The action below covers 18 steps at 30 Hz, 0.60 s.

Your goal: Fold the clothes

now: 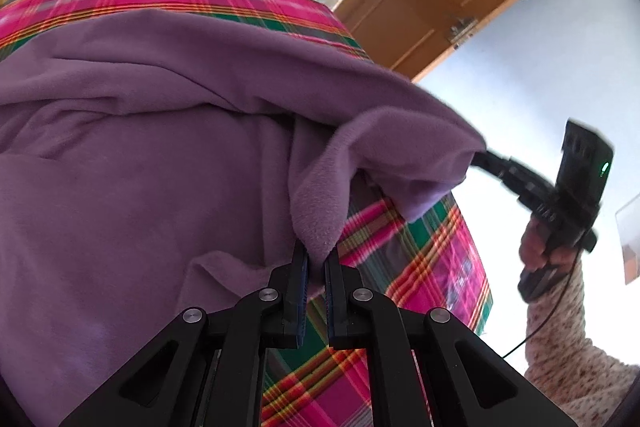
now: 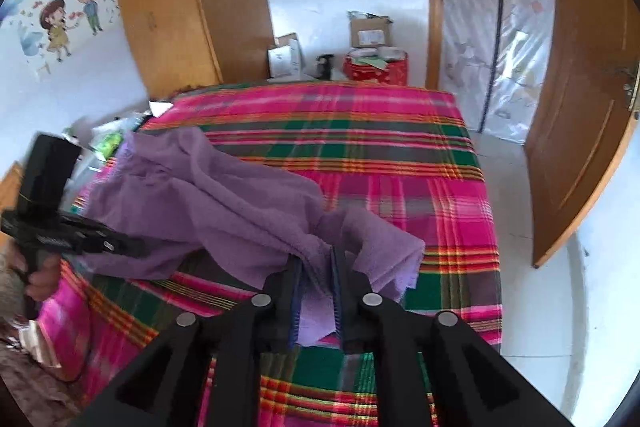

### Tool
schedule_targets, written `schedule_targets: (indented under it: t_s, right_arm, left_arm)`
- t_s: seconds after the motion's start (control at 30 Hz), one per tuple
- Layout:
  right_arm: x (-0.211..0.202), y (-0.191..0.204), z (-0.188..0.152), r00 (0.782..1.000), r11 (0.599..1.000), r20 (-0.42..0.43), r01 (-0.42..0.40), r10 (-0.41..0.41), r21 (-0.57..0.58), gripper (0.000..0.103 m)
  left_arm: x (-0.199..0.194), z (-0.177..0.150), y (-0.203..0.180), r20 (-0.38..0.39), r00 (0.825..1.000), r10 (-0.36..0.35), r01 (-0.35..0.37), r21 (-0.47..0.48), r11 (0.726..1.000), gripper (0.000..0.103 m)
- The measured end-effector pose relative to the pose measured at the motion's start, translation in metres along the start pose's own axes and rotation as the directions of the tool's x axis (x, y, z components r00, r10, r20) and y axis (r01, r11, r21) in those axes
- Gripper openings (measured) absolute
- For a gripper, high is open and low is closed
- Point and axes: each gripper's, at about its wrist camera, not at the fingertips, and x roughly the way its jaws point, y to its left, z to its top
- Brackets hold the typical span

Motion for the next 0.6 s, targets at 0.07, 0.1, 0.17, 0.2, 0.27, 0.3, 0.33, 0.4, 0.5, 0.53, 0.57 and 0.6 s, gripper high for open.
schedule_targets:
  t_s: [0.07,0.1,0.17,0.2,0.27,0.3,0.33,0.4,0.5,0.53,0.57,0.6]
  right_arm:
    - [-0.004,0.006,0.007,1.0,1.0,-0.001,-0.003,0.003,-0.02,0.017]
    - [-0.006,0.009,0.011,1.0,0.999,-0.004,-0.003,0.003,-0.032,0.017]
    - [-0.006,0.015,0.021,1.0,0.999,-0.012,-0.002,0.002,-0.055,0.017]
    - [-0.007,0.018,0.026,1.0,0.998,-0.014,-0.009,0.009,-0.063,0.017]
    - [-0.011,0.022,0.032,1.0,0.996,-0.014,-0.014,0.013,-0.086,0.017]
    - [-0.013,0.023,0.034,1.0,0.995,-0.018,-0.003,0.001,-0.099,0.017]
    - [-0.014,0.024,0.035,1.0,0.994,-0.027,0.004,-0.007,-0.11,0.016]
    - [-0.016,0.024,0.034,0.999,0.992,-0.044,0.015,-0.02,-0.125,0.015]
    - [-0.017,0.023,0.031,0.997,0.991,-0.059,0.041,-0.049,-0.124,0.015]
    - [-0.018,0.022,0.03,0.997,0.992,-0.061,0.042,-0.049,-0.12,0.015]
    - [-0.018,0.022,0.029,0.997,0.992,-0.061,0.041,-0.048,-0.117,0.015]
    - [-0.017,0.022,0.029,0.997,0.993,-0.062,0.039,-0.047,-0.114,0.015]
  left_arm:
    - [0.003,-0.002,-0.001,-0.011,1.0,-0.001,0.001,0.015,1.0,0.007]
    - [0.005,-0.003,-0.001,-0.015,1.0,0.0,0.0,0.019,1.0,0.007]
    - [0.006,-0.007,0.0,-0.019,1.0,-0.004,0.004,0.021,1.0,0.007]
    - [0.006,-0.008,0.001,-0.019,1.0,-0.007,0.008,0.022,1.0,0.007]
    - [0.005,-0.01,0.003,-0.017,1.0,-0.013,0.013,0.023,1.0,0.007]
    - [0.005,-0.011,0.003,-0.02,1.0,-0.015,0.015,0.026,1.0,0.007]
    - [0.006,-0.013,0.002,-0.029,1.0,-0.009,0.01,0.036,0.999,0.007]
    - [0.008,-0.018,-0.003,-0.048,0.999,0.005,-0.002,0.057,0.998,0.007]
    - [0.009,-0.023,-0.007,-0.07,0.997,0.016,-0.01,0.085,0.996,0.007]
    - [0.008,-0.024,-0.008,-0.076,0.997,0.018,-0.011,0.093,0.996,0.007]
    - [0.008,-0.026,-0.009,-0.081,0.996,0.023,-0.015,0.105,0.994,0.007]
    - [0.007,-0.028,-0.011,-0.089,0.996,0.03,-0.02,0.12,0.993,0.007]
